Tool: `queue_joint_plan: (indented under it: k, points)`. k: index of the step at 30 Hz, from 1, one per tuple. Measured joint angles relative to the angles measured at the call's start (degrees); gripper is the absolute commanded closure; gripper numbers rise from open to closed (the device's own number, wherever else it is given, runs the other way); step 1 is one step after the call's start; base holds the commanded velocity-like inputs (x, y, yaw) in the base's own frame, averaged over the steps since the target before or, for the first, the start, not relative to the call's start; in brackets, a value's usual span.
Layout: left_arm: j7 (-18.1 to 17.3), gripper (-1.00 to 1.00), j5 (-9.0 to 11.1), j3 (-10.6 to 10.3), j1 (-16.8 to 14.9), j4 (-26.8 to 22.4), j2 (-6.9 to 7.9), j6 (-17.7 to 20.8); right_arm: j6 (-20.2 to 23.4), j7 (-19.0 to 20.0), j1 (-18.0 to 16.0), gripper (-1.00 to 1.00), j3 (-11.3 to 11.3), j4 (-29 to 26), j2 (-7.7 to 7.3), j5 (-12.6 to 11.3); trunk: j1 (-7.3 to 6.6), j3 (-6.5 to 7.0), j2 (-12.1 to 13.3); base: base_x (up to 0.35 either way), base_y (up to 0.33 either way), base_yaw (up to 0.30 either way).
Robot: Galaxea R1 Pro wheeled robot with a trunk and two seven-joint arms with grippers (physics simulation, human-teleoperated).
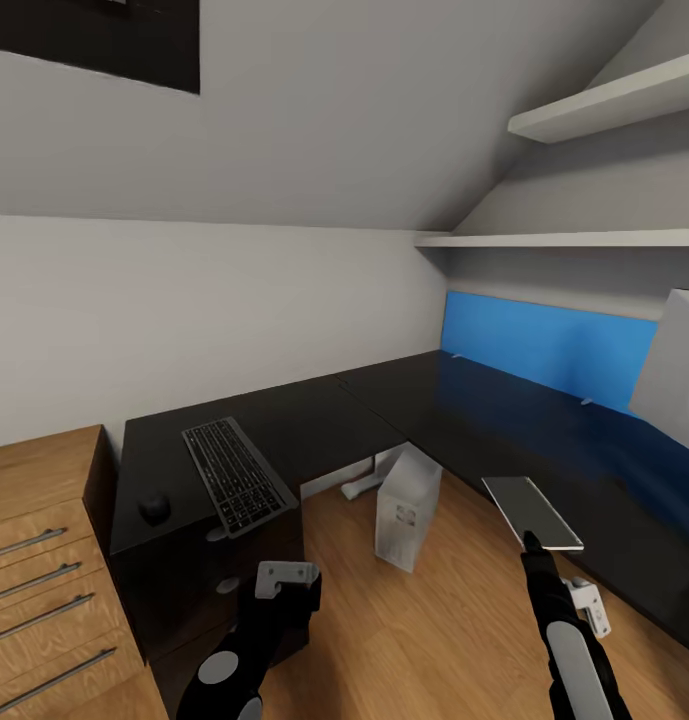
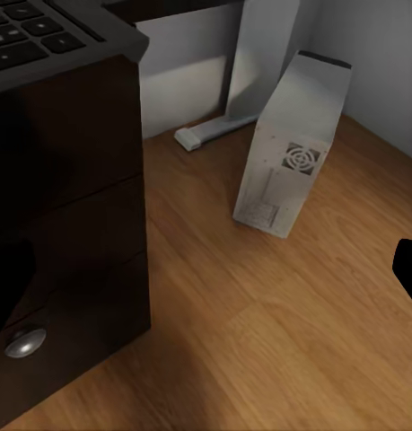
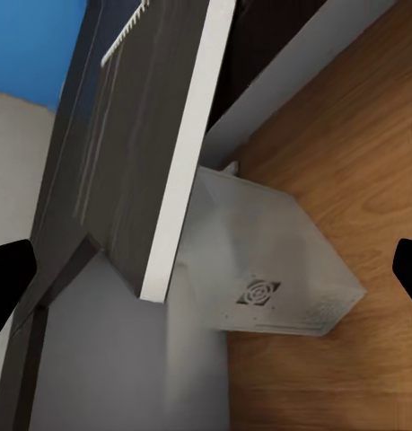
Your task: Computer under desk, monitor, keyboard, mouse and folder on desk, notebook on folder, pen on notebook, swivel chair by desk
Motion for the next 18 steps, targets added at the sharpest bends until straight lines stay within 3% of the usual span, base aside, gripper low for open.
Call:
queue_joint_plan:
  k: [11, 18]
  points:
    - [0.0, -1.0, 0.0, 0.0, 0.0, 0.0, 0.0, 0.0, 0.0, 0.0, 0.0, -1.0, -0.1, 0.0, -1.13, -1.7, 0.0, 0.0, 0.0, 0.008, 0.001, 0.0]
    - [0.0, -1.0, 0.0, 0.0, 0.0, 0.0, 0.0, 0.0, 0.0, 0.0, 0.0, -1.0, -0.1, 0.0, -1.2, -2.0, -0.01, 0.0, 0.0, 0.129, 0.052, 0.0]
